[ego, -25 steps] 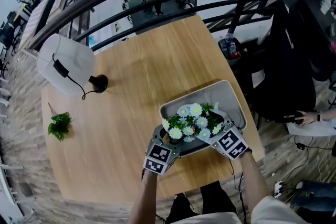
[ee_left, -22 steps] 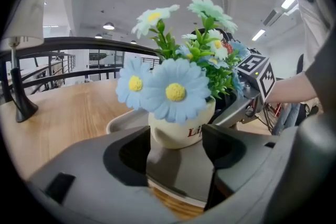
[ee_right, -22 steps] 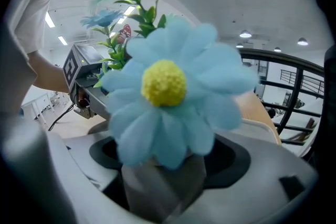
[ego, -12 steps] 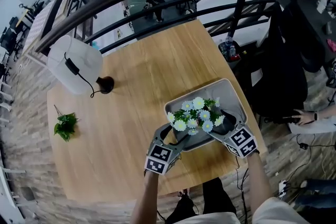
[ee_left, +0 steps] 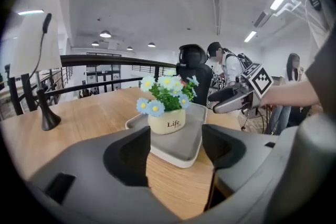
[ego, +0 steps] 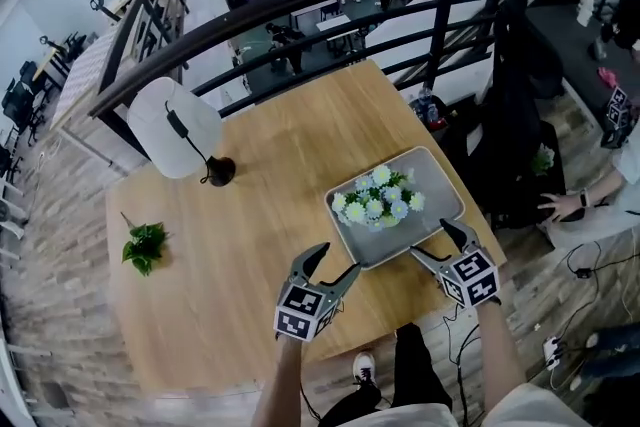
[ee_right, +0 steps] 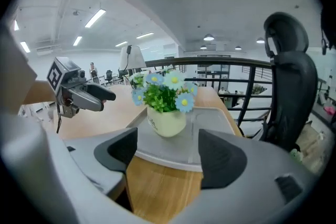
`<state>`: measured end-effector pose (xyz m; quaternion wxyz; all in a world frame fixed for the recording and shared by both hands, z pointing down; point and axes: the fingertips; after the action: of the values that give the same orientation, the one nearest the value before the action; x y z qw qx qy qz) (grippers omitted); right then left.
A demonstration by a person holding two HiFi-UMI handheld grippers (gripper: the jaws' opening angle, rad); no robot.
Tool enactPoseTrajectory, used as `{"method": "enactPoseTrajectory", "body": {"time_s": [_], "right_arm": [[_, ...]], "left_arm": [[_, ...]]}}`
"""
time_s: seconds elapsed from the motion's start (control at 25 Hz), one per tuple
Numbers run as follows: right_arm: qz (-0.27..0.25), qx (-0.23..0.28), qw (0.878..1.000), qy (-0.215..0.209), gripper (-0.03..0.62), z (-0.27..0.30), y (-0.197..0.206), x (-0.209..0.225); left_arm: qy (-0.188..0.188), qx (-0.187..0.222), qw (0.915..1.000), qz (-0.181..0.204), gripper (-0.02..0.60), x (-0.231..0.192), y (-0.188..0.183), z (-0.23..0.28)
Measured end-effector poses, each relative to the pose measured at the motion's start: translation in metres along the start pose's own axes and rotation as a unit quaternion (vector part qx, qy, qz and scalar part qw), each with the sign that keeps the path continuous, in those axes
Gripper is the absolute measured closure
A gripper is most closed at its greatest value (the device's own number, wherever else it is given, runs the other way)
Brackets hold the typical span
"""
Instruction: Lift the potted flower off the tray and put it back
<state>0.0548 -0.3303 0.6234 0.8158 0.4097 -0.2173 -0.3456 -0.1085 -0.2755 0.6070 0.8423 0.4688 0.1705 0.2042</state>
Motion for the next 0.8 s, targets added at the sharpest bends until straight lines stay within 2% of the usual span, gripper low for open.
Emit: {"method": "enactPoseTrajectory", "body": {"time_s": [0.08, 0.16, 0.24, 0.32, 0.4, 0.48, 0.64, 0.8], "right_arm": [[-0.010, 0.007, 1.000, 0.010, 0.231, -0.021, -0.010, -0.013], [-0.020, 0.019, 0.999, 0.018, 0.268, -0.044, -0.024, -0.029], [-0.022, 0.031, 0.999, 0.028, 0.270, -0.066, -0.036, -0.042], [-0.019, 0.048, 0.998, 0.041, 0.272, -0.089, -0.049, -0.052], [-0.009, 0.068, 0.996, 0.055, 0.311, -0.111, -0.061, -0.060], [0.001, 0.086, 0.994, 0.062, 0.315, -0.131, -0.072, -0.070], [0.000, 0.135, 0.989, 0.059, 0.315, -0.161, -0.095, -0.100], [-0.017, 0.148, 0.988, 0.047, 0.316, -0.185, -0.109, -0.137]], "left_arm": [[0.001, 0.011, 0.9999, 0.003, 0.244, 0.006, -0.007, -0.017], [0.001, 0.024, 0.9997, 0.006, 0.242, 0.011, -0.016, -0.035], [0.005, 0.036, 0.9993, 0.012, 0.243, 0.019, -0.025, -0.051], [0.010, 0.047, 0.9986, 0.019, 0.243, 0.026, -0.035, -0.065], [0.014, 0.061, 0.9977, 0.025, 0.244, 0.034, -0.046, -0.081], [0.016, 0.075, 0.9966, 0.029, 0.244, 0.043, -0.055, -0.099], [0.019, 0.102, 0.9934, 0.049, 0.244, 0.054, -0.072, -0.129], [0.015, 0.133, 0.9885, 0.070, 0.265, 0.065, -0.094, -0.164]]}}
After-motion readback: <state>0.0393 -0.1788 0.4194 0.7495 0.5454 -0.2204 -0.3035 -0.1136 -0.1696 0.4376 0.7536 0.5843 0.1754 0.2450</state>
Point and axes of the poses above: the fingertips, and each gripper's own axes: z forward along the fingers, x to its right, y out of its underside, and after that the axes turned 1 degree about -y, right-handed
